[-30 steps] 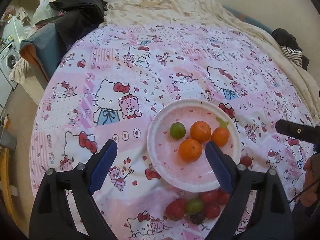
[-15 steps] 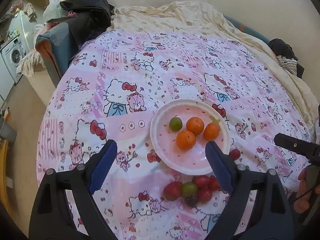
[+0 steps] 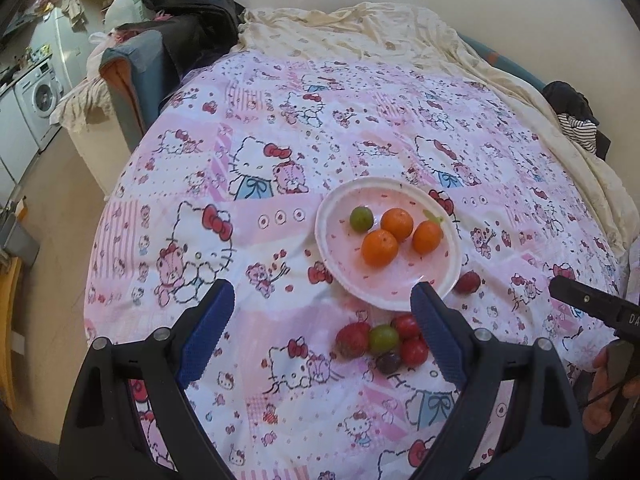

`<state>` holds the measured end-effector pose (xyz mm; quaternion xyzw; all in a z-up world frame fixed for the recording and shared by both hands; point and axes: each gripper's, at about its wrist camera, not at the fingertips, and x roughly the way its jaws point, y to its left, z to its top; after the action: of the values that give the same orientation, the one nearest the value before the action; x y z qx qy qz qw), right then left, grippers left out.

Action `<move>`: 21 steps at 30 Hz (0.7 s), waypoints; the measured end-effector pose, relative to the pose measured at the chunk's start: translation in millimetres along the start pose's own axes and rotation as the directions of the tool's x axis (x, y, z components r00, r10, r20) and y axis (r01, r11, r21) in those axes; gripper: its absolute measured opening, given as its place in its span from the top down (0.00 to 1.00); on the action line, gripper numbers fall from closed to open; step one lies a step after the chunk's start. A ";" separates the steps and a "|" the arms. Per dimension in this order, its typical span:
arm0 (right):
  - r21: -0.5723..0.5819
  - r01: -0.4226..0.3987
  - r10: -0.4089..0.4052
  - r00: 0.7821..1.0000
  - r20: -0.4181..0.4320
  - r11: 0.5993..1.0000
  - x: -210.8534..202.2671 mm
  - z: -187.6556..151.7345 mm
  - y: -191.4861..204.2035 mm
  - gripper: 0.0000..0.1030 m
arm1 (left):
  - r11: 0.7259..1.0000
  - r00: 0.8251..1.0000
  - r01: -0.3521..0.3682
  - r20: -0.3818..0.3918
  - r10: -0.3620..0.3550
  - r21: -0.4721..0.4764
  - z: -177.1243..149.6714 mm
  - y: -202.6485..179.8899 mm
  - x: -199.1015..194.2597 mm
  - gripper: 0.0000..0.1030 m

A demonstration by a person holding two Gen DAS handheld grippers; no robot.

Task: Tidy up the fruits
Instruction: 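Lift both tools away from the plate, then grasp the large strawberry beside the plate with the left tool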

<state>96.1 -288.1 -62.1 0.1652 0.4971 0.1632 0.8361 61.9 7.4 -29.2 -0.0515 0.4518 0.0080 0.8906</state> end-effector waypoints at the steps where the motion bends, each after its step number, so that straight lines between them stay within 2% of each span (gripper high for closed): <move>1: 0.002 0.003 -0.003 1.000 0.001 1.000 -0.6 -2.0 -0.1 0.06 | 1.000 1.000 -0.005 -0.001 0.005 -0.007 -1.7 1.6 -0.7 0.15; 6: 0.013 0.028 -0.028 1.000 -0.001 1.000 -1.8 -10.4 -1.8 0.06 | 0.998 0.999 -0.043 -0.024 0.042 -0.035 -9.4 8.2 3.3 0.15; 13: 0.056 0.034 -0.032 0.999 -0.022 0.998 1.9 -11.0 -14.2 0.06 | 0.996 0.988 -0.053 -0.147 0.043 -0.065 -22.8 12.7 32.2 0.15; 16: 0.079 0.031 -0.029 0.999 -0.031 0.996 4.1 -10.3 -19.0 0.06 | 0.997 0.981 -0.029 -0.194 0.015 -0.073 -28.1 9.9 47.1 0.22; 17: 0.089 0.026 -0.023 0.999 -0.032 0.996 4.8 -10.0 -20.3 0.06 | 0.997 0.976 -0.012 -0.216 -0.004 -0.071 -30.1 6.7 54.6 0.29; 19: 0.106 0.018 -0.014 0.999 -0.036 0.994 6.6 -8.9 -22.7 0.06 | 1.000 0.967 0.010 -0.255 -0.016 -0.027 -33.4 -2.8 66.9 0.31; 21: 0.109 0.016 -0.011 0.999 -0.040 0.994 8.2 -8.1 -23.6 0.06 | 0.995 0.950 0.028 -0.314 0.003 0.095 -37.2 -19.0 82.3 0.31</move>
<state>95.2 -304.6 -82.5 0.2041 0.5229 0.1335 0.8168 81.8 -17.8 -115.8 -0.0111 0.5869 -0.0281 0.8091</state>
